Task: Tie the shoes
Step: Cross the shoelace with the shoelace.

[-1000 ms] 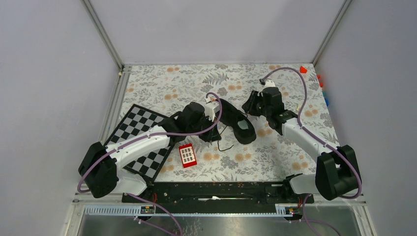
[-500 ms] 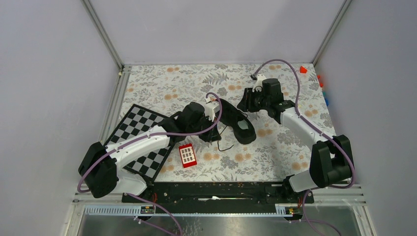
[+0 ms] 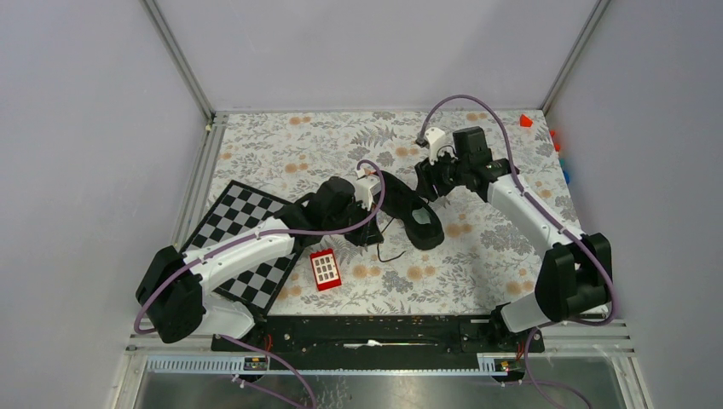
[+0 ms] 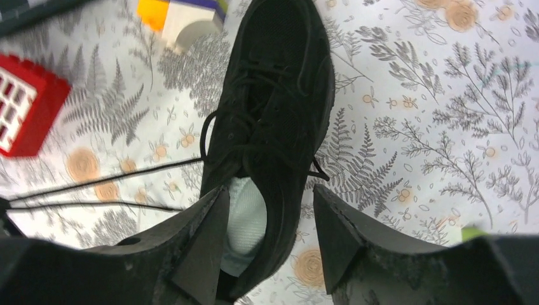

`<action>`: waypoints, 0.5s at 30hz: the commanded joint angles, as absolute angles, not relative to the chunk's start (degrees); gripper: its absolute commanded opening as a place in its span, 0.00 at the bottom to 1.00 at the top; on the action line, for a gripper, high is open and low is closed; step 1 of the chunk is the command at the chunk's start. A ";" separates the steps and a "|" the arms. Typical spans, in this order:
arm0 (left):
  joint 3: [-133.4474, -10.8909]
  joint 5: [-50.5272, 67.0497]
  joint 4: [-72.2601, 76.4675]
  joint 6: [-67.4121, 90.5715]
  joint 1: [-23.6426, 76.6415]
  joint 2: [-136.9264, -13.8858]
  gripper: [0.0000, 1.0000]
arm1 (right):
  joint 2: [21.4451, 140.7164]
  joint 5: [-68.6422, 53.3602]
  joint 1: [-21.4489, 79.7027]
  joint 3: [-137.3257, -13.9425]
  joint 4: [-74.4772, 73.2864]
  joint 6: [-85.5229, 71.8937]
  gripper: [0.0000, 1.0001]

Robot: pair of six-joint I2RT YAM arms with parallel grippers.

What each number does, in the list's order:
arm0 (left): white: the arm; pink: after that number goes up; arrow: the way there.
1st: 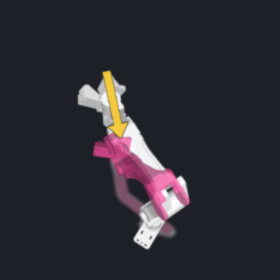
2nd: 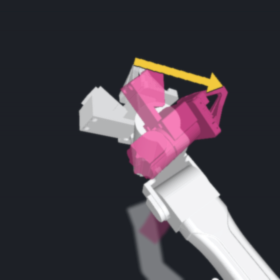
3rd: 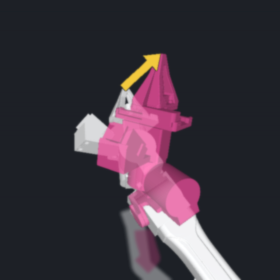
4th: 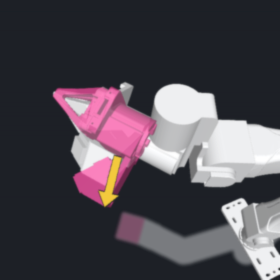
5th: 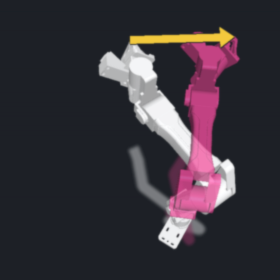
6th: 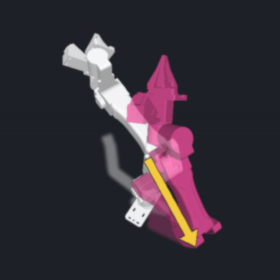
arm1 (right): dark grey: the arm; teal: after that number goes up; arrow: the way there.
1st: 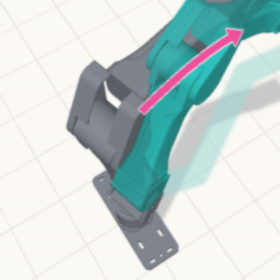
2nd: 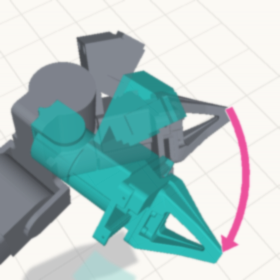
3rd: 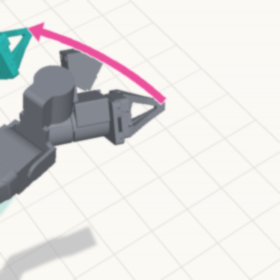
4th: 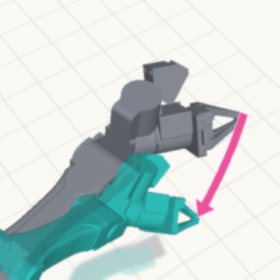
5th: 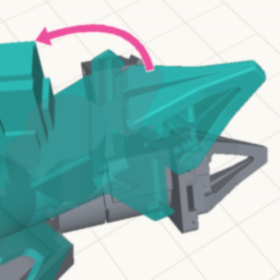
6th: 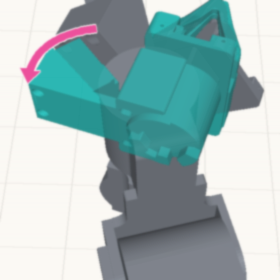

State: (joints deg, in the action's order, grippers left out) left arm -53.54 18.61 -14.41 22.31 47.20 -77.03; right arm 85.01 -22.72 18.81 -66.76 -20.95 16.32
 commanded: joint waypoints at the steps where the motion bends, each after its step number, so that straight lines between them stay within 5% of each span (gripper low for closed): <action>1: -56.31 18.15 -14.24 21.54 47.44 -76.16 0.00 | 86.44 -29.43 19.17 -70.40 -27.16 33.66 0.59; 9: -57.19 17.37 -14.77 21.66 47.46 -76.46 0.00 | 100.05 -35.96 18.54 -88.54 -47.44 41.91 0.58; 15: -57.87 17.02 -14.87 21.71 47.44 -77.10 0.00 | 103.96 -36.64 18.54 -90.65 -49.04 43.16 0.59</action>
State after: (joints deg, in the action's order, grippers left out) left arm -54.96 17.82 -16.32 22.31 47.20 -77.03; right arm 102.52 -33.89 18.72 -88.23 -43.24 39.75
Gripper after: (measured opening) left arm 0.013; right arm 0.589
